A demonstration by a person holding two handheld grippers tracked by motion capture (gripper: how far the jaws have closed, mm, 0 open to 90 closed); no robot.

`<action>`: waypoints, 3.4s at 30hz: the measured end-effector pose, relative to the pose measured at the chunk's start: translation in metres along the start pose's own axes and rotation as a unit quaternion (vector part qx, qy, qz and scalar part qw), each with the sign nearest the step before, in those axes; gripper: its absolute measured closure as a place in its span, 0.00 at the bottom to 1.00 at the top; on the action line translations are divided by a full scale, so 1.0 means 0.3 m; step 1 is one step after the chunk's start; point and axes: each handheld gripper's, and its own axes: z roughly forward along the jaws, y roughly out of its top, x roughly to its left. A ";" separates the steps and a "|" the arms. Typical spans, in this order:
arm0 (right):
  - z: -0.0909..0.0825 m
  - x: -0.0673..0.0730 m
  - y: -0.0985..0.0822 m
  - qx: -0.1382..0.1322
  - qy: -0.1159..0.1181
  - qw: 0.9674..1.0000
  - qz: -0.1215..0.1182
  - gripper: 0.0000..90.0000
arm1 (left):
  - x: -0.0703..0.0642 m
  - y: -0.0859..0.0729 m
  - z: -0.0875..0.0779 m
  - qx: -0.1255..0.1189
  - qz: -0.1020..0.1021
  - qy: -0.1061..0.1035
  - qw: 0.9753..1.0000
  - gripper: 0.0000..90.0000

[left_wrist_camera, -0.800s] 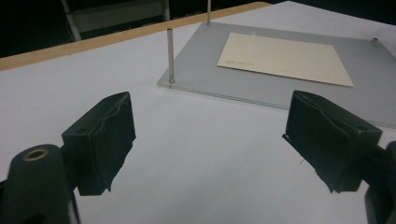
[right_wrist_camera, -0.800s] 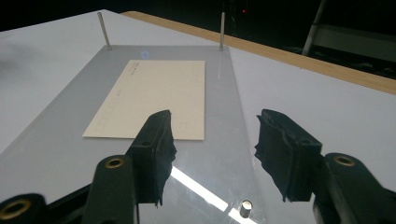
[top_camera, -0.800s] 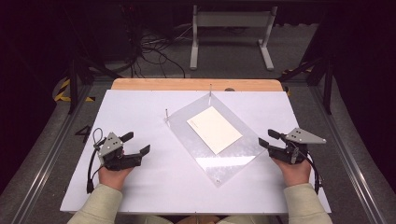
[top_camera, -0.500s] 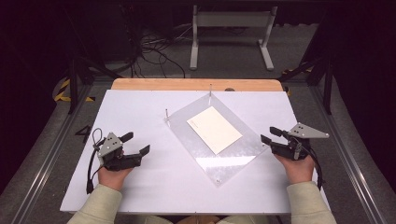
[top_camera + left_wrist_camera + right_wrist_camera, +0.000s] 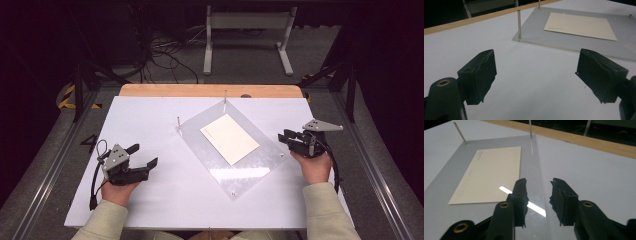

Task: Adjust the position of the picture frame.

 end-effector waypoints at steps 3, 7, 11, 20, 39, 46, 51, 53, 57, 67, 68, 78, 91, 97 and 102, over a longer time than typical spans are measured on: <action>0.018 -0.007 -0.003 0.017 -0.002 1.000 -0.006 0.83 | -0.001 0.000 0.000 0.002 0.001 0.000 1.000 0.18; 0.059 -0.018 -0.020 0.067 -0.013 0.998 -0.006 0.96 | 0.000 -0.003 0.002 0.004 -0.003 -0.001 1.000 0.18; 0.091 -0.022 -0.034 0.095 -0.028 0.995 -0.013 0.99 | -0.001 -0.004 0.004 0.007 -0.003 -0.004 1.000 0.18; 0.142 -0.043 -0.068 0.144 -0.043 0.989 -0.008 0.99 | -0.002 -0.006 0.008 0.013 -0.006 -0.006 1.000 0.18; 0.141 -0.034 -0.079 0.150 -0.035 0.988 0.005 1.00 | -0.003 -0.006 0.011 0.018 -0.001 -0.004 1.000 0.19; 0.135 0.031 -0.080 0.168 0.004 0.986 -0.015 1.00 | -0.004 -0.004 0.013 0.016 0.000 -0.006 1.000 0.19; 0.135 0.088 -0.082 0.178 0.036 0.983 -0.028 1.00 | -0.005 -0.001 0.016 0.016 0.000 -0.006 1.000 0.19; 0.135 0.112 -0.087 0.175 0.047 0.983 -0.034 1.00 | -0.006 0.000 0.019 0.014 0.000 -0.008 1.000 0.20; 0.138 0.159 -0.092 0.176 0.077 0.981 -0.041 1.00 | -0.008 0.002 0.023 0.016 0.000 -0.012 1.000 0.21; 0.152 0.277 -0.093 0.183 0.125 0.973 -0.070 1.00 | -0.006 0.003 0.032 0.036 -0.006 -0.027 0.999 0.40; 0.155 0.287 -0.093 0.182 0.130 0.972 -0.073 1.00 | -0.003 0.004 0.033 0.039 -0.005 -0.026 0.999 0.45; 0.134 0.293 -0.075 0.163 0.122 0.976 -0.080 0.99 | 0.020 0.045 0.095 0.101 -0.042 -0.029 0.994 0.99; 0.083 0.286 -0.091 0.152 0.100 0.980 -0.083 0.99 | 0.085 0.066 0.279 0.172 -0.139 0.048 0.974 1.00; 0.061 0.284 -0.103 0.152 0.094 0.981 -0.080 0.99 | 0.090 0.070 0.324 0.186 -0.146 0.047 0.970 1.00; 0.044 0.286 -0.113 0.152 0.088 0.981 -0.078 0.99 | 0.079 0.074 0.353 0.194 -0.116 0.035 0.974 1.00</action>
